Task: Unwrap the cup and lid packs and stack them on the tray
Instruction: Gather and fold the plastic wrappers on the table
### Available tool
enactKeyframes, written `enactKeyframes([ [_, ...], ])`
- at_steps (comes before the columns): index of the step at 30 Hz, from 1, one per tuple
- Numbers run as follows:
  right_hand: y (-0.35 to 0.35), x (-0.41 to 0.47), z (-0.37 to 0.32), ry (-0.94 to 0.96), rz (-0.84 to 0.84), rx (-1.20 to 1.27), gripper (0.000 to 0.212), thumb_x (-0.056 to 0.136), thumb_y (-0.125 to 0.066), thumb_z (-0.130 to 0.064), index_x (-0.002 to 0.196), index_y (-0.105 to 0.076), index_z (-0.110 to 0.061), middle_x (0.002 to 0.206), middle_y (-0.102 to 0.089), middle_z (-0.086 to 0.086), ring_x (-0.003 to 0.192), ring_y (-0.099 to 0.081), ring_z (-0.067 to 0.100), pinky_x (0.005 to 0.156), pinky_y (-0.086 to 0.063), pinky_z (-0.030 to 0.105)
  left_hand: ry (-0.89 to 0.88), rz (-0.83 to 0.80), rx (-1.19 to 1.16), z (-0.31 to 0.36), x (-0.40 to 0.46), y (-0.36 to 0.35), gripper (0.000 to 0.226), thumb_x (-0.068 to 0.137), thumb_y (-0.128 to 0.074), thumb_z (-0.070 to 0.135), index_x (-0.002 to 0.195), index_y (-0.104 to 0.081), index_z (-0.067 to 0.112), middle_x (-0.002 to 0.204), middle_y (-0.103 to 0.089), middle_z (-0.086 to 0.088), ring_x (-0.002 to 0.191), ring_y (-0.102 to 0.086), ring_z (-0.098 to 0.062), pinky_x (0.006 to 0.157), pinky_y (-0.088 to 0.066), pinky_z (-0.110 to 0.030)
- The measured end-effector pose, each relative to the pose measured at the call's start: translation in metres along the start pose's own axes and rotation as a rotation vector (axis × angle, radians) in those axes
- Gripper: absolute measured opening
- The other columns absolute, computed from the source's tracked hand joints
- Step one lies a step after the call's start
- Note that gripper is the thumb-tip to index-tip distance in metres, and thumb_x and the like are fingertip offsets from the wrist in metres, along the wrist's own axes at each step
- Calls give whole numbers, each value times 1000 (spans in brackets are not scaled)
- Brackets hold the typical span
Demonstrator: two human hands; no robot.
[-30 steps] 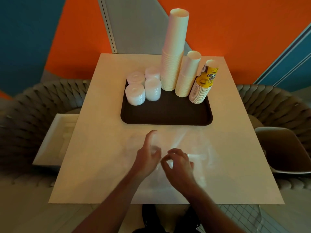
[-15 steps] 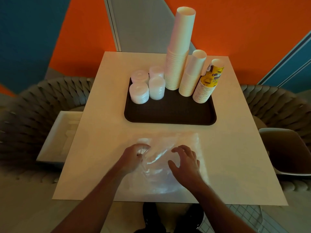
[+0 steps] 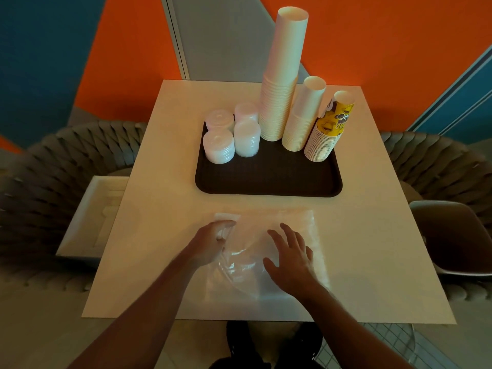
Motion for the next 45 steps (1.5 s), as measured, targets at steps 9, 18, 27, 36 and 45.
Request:
enactKeyframes([
  [9,-16,2,9,41,-56,-104,75,98,-43,-63,160,-6,-41,170,10,-4,157,7,27,125,-8,52,13,32,24,-6,10,2,60,86,-56,-8,138,-57,22,142,-54,-2,110,-62,-20,80,-48,-15],
  [18,-20,1,15,81,-57,-126,75,98,-42,-65,160,-4,-44,170,12,-6,156,12,25,124,-6,49,41,-3,632,15,35,9,65,84,-69,48,138,-44,22,137,-40,-6,128,-39,-30,103,-36,-48],
  [27,-23,0,23,126,-18,-126,72,95,-44,-66,157,-12,-48,170,5,-9,157,8,22,123,-10,47,122,-218,384,24,49,9,13,84,-62,23,84,-50,17,89,-58,-2,78,-55,-19,63,-40,-32],
  [36,-26,-4,21,61,4,-97,73,96,-41,-68,158,-9,-47,170,6,-9,156,9,23,123,-6,48,87,-2,-415,-18,-14,7,89,89,-75,15,152,-15,33,141,-34,7,122,-46,-14,97,-44,-30],
  [45,-12,-1,26,104,-38,-93,62,98,-49,-55,154,-22,-53,169,0,-7,155,-1,27,121,-16,51,59,36,-200,-29,-43,-13,66,79,-74,1,129,-54,39,140,-54,7,95,-66,-13,72,-47,-8],
])
Point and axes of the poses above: each hand's wrist, its own x-axis towards the middle knuckle, its own y-axis out of the back of the hand, z = x × y, the point moved 5 cm from there along x, towards the middle knuckle
